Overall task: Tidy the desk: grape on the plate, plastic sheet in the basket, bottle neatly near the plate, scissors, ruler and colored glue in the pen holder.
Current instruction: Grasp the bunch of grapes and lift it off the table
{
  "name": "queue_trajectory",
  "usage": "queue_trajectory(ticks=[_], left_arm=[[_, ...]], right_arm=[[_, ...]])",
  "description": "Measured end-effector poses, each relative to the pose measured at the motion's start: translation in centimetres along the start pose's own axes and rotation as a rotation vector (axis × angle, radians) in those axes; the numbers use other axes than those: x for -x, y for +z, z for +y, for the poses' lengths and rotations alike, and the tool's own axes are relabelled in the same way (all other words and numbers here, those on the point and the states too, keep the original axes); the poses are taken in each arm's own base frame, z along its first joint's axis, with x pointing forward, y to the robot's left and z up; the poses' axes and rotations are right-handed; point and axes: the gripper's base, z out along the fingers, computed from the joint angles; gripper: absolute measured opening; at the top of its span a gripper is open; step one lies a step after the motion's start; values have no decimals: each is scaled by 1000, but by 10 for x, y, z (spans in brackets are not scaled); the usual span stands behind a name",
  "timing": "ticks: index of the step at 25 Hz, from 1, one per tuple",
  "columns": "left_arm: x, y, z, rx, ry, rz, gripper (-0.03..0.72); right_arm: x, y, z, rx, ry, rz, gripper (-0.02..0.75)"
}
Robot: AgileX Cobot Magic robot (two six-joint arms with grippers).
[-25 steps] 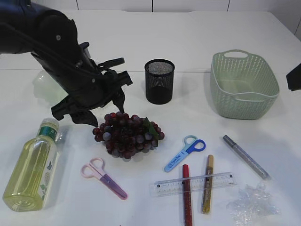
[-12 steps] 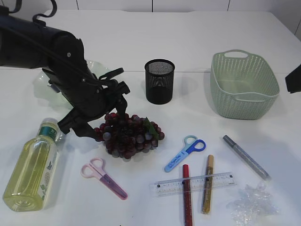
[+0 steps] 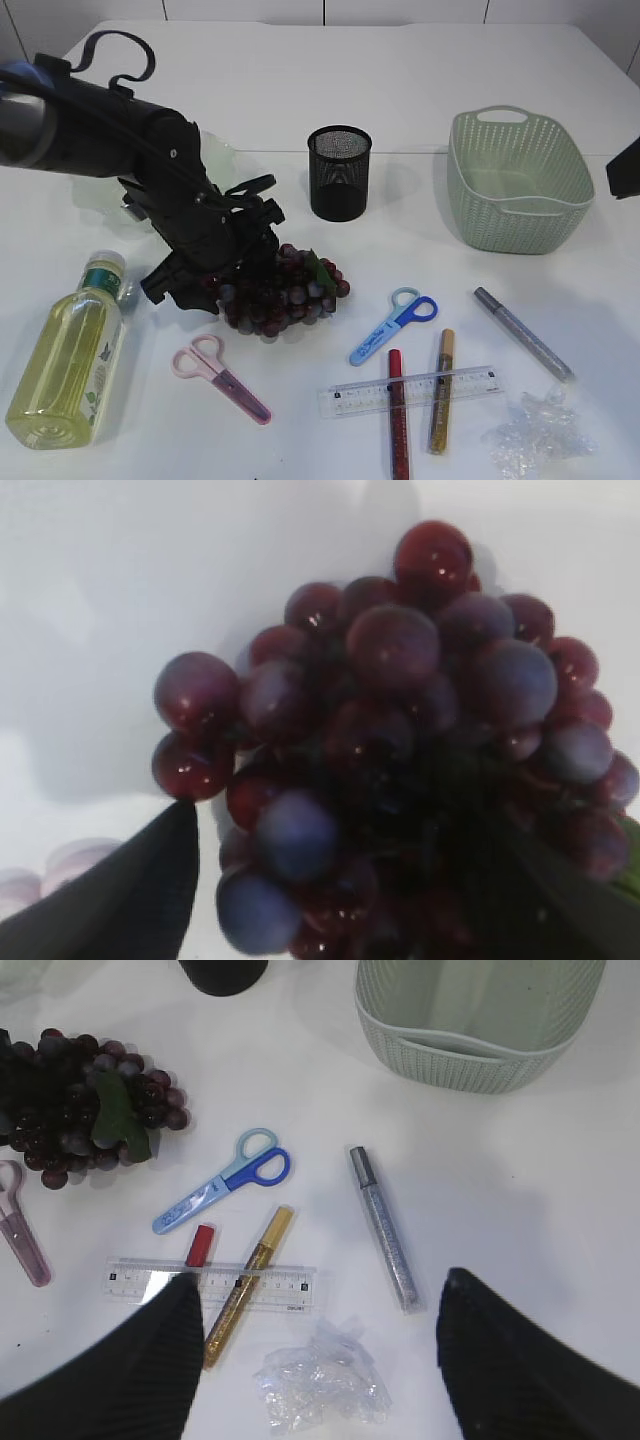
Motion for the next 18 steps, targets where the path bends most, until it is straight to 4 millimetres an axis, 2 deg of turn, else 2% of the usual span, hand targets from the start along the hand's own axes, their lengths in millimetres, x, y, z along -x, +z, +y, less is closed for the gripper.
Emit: queue_trajectory(ticks=[5,18], left_arm=[[1,12,-3,-5,-6,1,585],[3,27,-3,4,18,-12,578]], right_arm=[[0,0,0,2,1,0,565],[0,0,1,6,4,4,565]])
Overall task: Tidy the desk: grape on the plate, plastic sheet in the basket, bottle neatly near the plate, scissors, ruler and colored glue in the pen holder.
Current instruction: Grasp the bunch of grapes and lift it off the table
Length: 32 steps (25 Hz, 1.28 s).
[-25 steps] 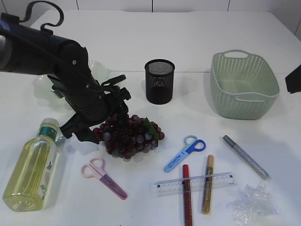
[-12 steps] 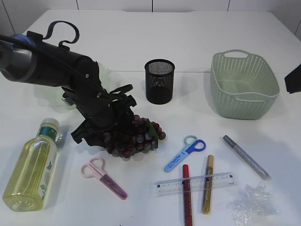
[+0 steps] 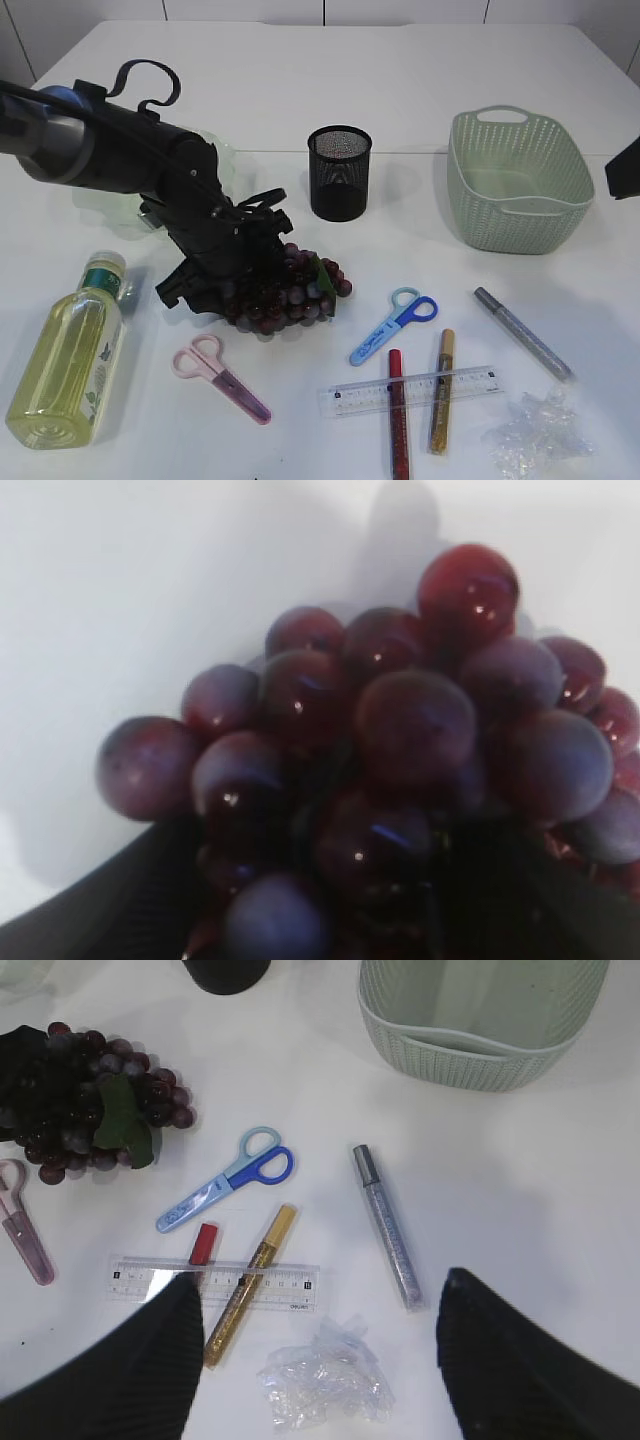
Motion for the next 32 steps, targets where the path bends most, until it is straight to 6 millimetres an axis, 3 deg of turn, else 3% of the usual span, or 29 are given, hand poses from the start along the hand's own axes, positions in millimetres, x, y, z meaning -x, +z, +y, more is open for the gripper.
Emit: queue_trajectory(ticks=[3,11,15,20,24,32], left_arm=[[0,1,-1,-8,0,-4,528],[1,4,-1,-12,0,-6,247],[1,4,-1,-14,0,-7,166],[1,4,-2,-14,5,-10,130],[2,-8,-4,-27,0,-13,121],[10,-65,-18,-138,46,-86,112]], right_arm=[[0,0,0,0,0,0,565],[0,0,0,0,0,0,564],[0,0,0,0,0,0,564],[0,0,0,0,0,0,564],[0,0,0,0,0,0,564],[0,0,0,0,0,2,564]])
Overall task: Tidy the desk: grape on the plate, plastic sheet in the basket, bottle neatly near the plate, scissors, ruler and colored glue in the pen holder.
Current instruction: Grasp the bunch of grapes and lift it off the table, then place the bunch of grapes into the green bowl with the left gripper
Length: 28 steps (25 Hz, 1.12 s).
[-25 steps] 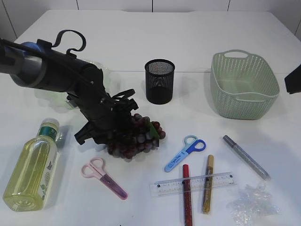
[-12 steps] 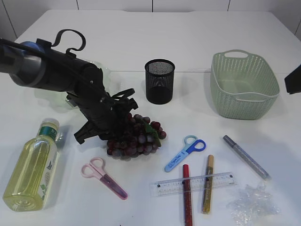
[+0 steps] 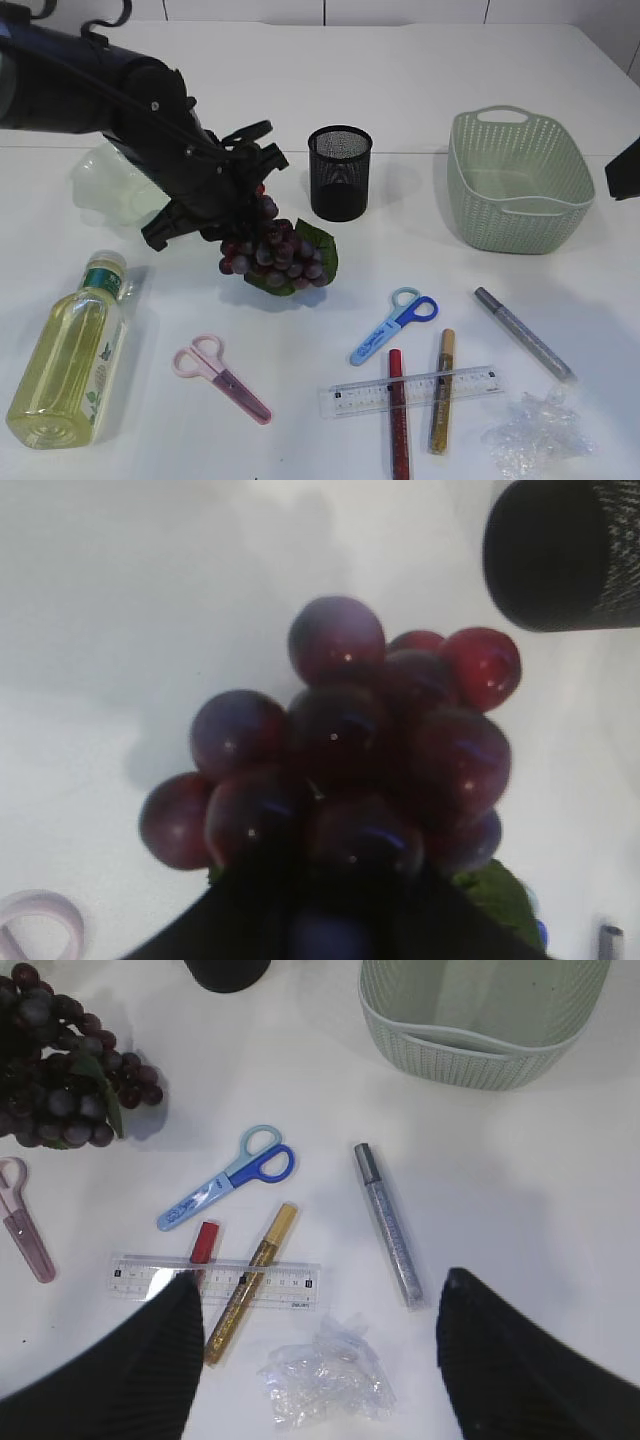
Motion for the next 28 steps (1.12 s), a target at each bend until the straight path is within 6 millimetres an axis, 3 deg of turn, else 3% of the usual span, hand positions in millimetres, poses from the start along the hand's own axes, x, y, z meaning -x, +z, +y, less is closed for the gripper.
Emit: queue_trajectory(ticks=[8,14,18,23,28], left_arm=[[23,-66,-15,-120,178,-208,105],[66,-115,-3,-194,171,-388,104],[99,-127,14,-176,99,-458,104],[125,-135,19,-228,68,-536,103],[141,-112,23,-229,57,-547,98]], right_arm=[[0,0,0,1,-1,0,564],[0,0,0,1,-1,0,564],[0,0,0,1,-1,0,564],[0,0,1,12,7,-3,564],[0,0,1,16,10,-3,564]])
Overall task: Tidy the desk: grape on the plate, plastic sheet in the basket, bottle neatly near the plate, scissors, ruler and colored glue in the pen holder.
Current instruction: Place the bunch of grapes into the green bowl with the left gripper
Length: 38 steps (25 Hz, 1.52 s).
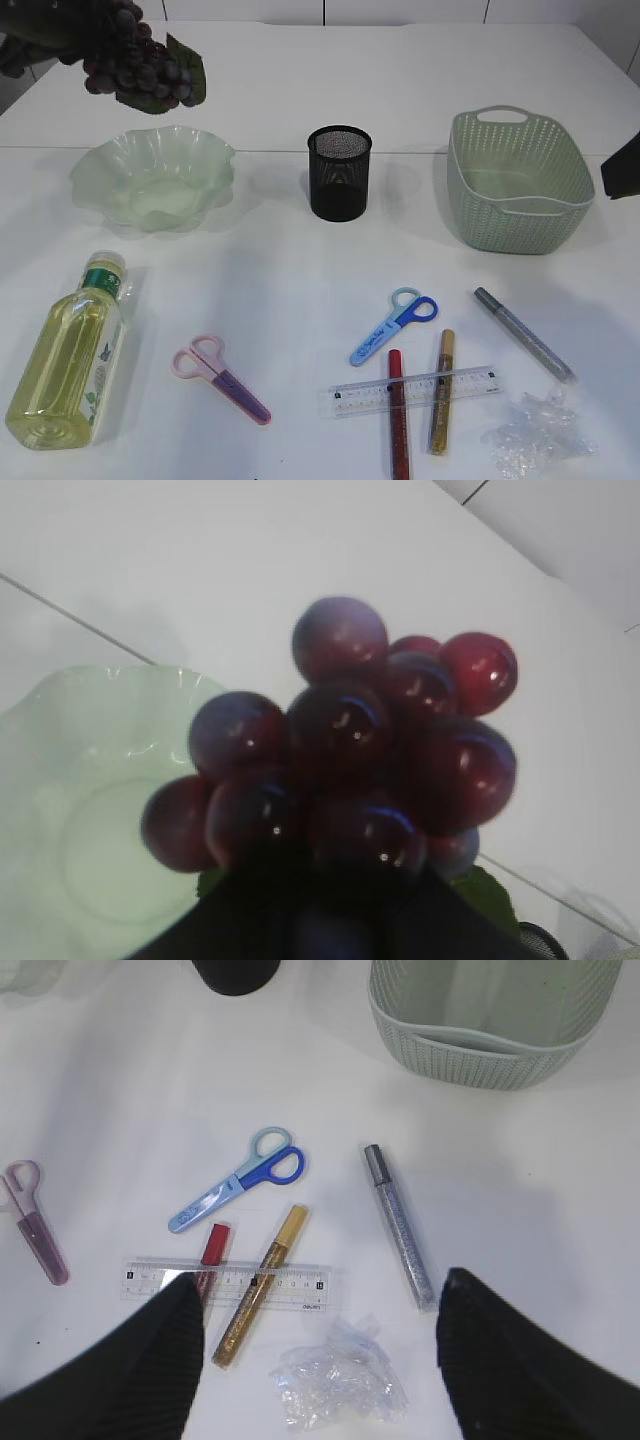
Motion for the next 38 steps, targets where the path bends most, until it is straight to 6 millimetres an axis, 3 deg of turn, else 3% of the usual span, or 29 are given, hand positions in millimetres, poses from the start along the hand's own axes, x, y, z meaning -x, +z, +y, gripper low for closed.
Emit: queue_trajectory(ticks=[7,13,18,23,26,31,38], left_arm=[[-16,52,34,42,-13,32,92],[-25,79,58,68,-25,49,97],[-33,88,65,89,-26,68,217],[-32,88,65,87,-26,67,465],[-32,88,65,87,-26,67,565],[-30,84,64,101,15,67,583],[-10,45,58,224,246,118,565]], right_arm=[[0,0,0,1,1,0,563],[0,0,0,1,1,0,563],[-1,0,0,2,1,8,563],[-1,0,0,2,1,14,563],[-1,0,0,3,1,16,563],[-2,0,0,3,-1,20,563],[-2,0,0,3,-7,20,563]])
